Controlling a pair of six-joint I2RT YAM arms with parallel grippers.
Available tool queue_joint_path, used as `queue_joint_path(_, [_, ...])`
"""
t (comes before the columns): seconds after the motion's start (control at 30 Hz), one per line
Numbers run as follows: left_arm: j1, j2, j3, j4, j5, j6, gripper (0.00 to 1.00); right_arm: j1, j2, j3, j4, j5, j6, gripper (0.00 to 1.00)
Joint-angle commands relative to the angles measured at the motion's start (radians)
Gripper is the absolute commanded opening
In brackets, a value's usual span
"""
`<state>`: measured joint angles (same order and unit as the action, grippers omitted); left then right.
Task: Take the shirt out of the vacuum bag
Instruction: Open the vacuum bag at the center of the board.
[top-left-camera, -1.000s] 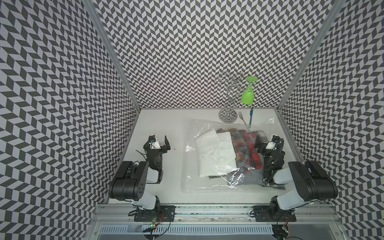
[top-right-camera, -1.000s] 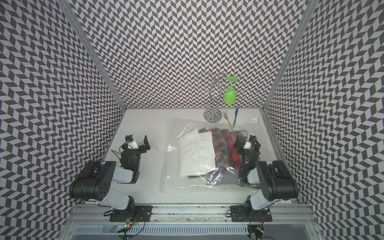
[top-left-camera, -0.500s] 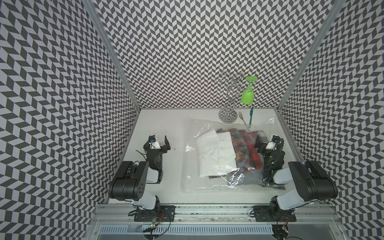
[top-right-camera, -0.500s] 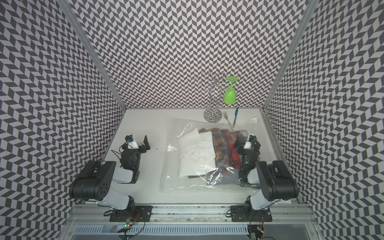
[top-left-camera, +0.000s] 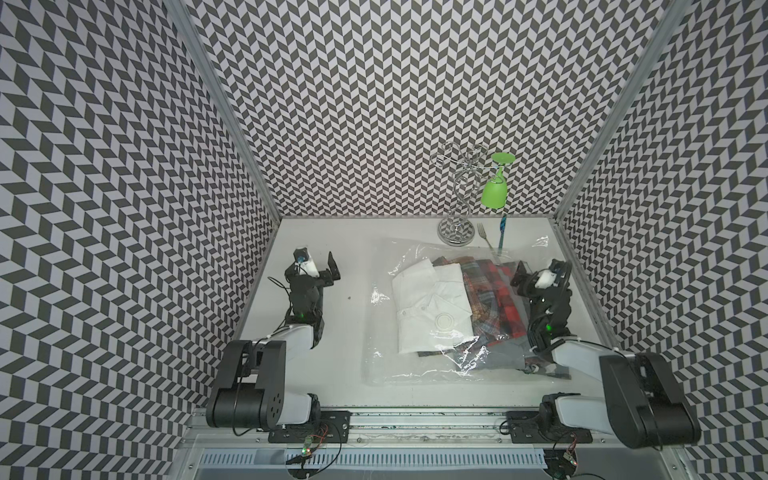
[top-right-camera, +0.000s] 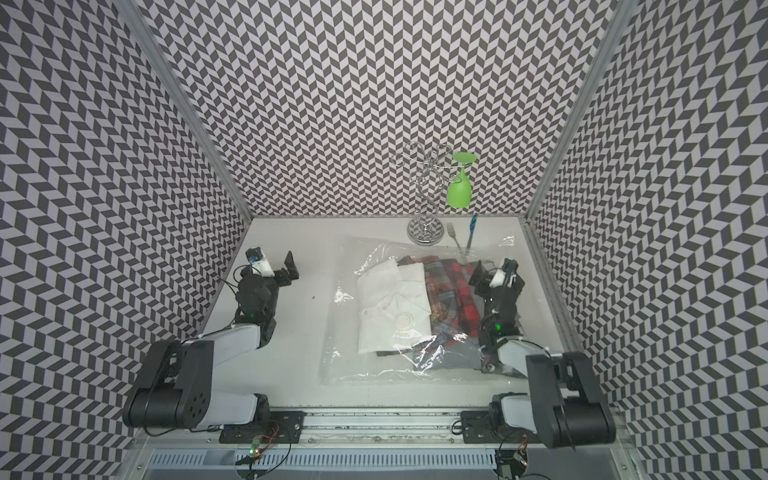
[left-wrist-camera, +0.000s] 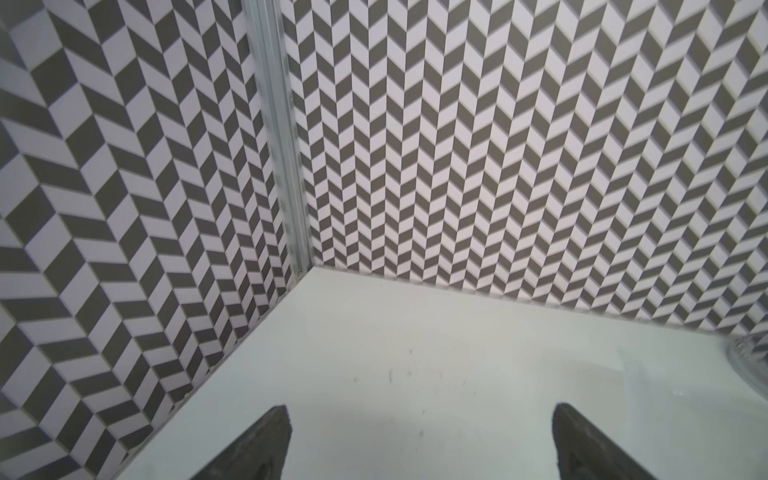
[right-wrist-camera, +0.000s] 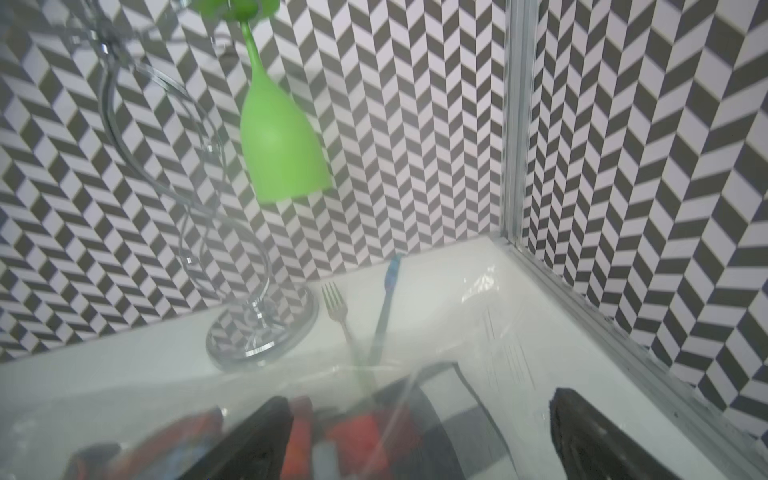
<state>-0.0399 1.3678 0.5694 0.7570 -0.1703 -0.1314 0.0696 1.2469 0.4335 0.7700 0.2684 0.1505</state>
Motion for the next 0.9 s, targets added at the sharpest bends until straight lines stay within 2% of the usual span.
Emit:
queue_joint_path(0.0, [-0.026,0.002,0.249,-0.508,0.071,-0.221,0.99,0.011,-0.060,0.210,-0.452,-0.176,0.181,0.95])
queue_joint_path(0.07, [-0.031,0.069,0.416,-0.778,0.138,-0.361,1.00,0.036,-0.039,0.334,-0.609,-0.328,0.251,0.95])
queue_joint_path(0.13, [-0.031,0.141,0.539,-0.977,0.239,-0.431,1.00,0.095,-0.008,0.438,-0.722,-0.403,0.282,0.95])
queue_joint_path(0.3, [-0.004,0.246,0.659,-1.272,0.474,-0.493,0.99,0.258,0.097,0.626,-0.888,-0.490,0.279,0.95])
queue_joint_path(0.4, [0.033,0.245,0.630,-1.312,0.534,-0.508,1.00,0.301,0.183,0.711,-0.978,-0.536,0.303,0.95])
queue_joint_path(0.53, [0.067,0.261,0.630,-1.341,0.535,-0.485,0.99,0.368,0.323,0.839,-1.121,-0.530,0.271,0.95])
queue_joint_path(0.67, [0.074,0.316,0.673,-1.394,0.498,-0.435,1.00,0.395,0.462,0.965,-1.281,-0.510,0.227,0.92])
queue_joint_path(0.77, [0.076,0.333,0.660,-1.398,0.468,-0.418,0.98,0.398,0.493,0.981,-1.308,-0.490,0.210,0.92])
queue_joint_path(0.8, [0.075,0.337,0.646,-1.395,0.468,-0.412,0.96,0.400,0.496,0.982,-1.310,-0.484,0.207,0.92])
queue_joint_path(0.87, [0.075,0.352,0.624,-1.386,0.496,-0.400,0.84,0.406,0.505,0.980,-1.315,-0.479,0.200,0.92])
